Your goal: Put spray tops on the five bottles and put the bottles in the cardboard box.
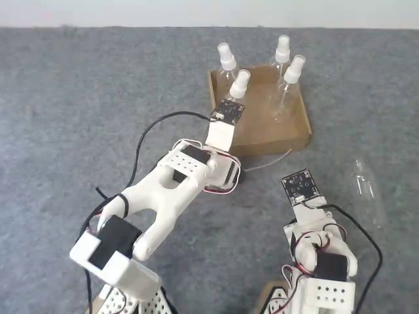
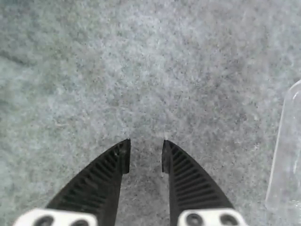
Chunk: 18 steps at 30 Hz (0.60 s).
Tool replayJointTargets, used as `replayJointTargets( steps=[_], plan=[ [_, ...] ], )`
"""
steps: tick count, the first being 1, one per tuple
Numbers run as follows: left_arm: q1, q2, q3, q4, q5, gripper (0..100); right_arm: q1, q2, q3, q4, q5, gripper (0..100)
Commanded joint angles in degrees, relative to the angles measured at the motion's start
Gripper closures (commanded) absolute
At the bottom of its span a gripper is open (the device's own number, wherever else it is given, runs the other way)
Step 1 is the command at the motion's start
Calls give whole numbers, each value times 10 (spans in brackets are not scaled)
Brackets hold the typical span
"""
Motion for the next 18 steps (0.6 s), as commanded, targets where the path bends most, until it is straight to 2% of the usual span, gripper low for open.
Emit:
replayJointTargets(
  steps=[1,18],
  plan=[
    [-1,-5,-32,34,-28,746,0,-5,11,4,-4,931],
    [4,-11,-31,131,-181,871,0,-5,11,4,-4,931]
  ],
)
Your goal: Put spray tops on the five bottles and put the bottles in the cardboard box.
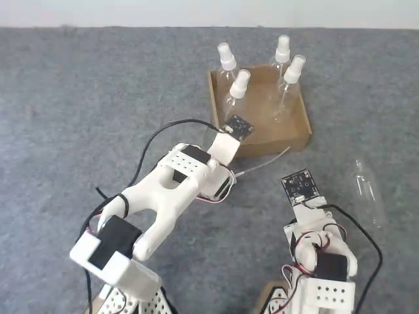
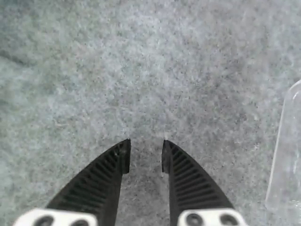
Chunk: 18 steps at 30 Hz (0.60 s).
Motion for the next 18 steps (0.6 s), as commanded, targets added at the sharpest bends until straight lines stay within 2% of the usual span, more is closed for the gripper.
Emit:
replayJointTargets(
  steps=[1,6,11,14,18],
  plan=[
    [4,-11,-31,23,-36,877,0,-5,11,3,-4,931],
    [4,-11,-31,25,-47,884,0,-5,11,3,-4,931],
    [4,-40,-57,93,-41,882,0,-5,11,3,-4,931],
    [4,-108,-64,123,-8,880,0,-5,11,3,-4,931],
    [4,-185,-62,120,27,859,0,-5,11,3,-4,931]
  ],
)
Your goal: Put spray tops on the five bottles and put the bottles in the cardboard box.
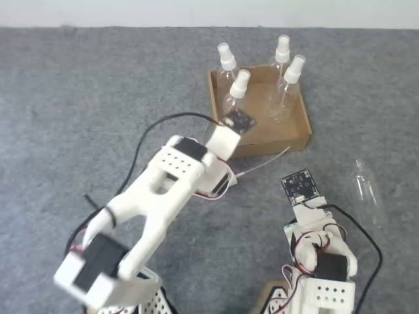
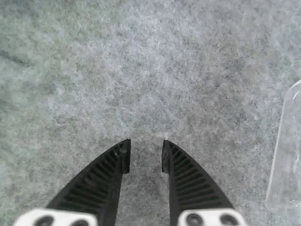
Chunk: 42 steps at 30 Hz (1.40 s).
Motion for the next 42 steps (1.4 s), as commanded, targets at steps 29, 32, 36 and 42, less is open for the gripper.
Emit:
replayJointTargets(
  steps=[29,32,36,42],
  plan=[
    [-84,83,-15,-113,16,794,0,-5,11,3,-4,931],
    [-134,83,-16,-95,-6,794,0,-5,11,3,-4,931],
    [-191,82,-18,-82,-42,794,0,-5,11,3,-4,931],
    [-178,81,-24,-81,4,794,0,-5,11,3,-4,931]
  ],
)
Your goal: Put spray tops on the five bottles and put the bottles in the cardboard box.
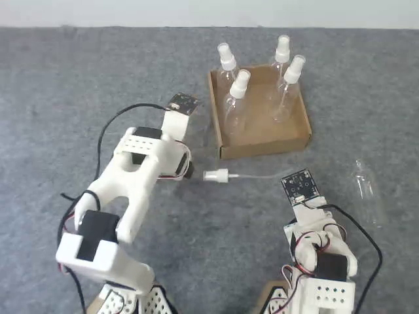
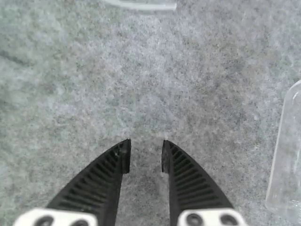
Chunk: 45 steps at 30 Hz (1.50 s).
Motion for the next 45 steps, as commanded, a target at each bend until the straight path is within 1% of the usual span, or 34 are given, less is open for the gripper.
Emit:
replayJointTargets(
  steps=[1,3,5,10,13,17,25,45],
  plan=[
    [31,-18,-26,5,62,794,0,-5,11,3,-4,931],
    [65,-36,-23,4,100,794,0,-5,11,3,-4,931],
    [101,-64,-14,4,120,794,0,-5,11,3,-4,931],
    [149,-120,15,1,133,790,0,-5,11,3,-4,931],
    [158,-120,22,-3,164,790,0,-5,11,3,-4,931],
    [161,-126,35,-10,159,790,0,-5,11,3,-4,931],
    [200,-126,87,-56,159,790,0,-5,11,3,-4,931],
    [200,-126,85,-57,163,790,0,-5,11,3,-4,931]
  ],
)
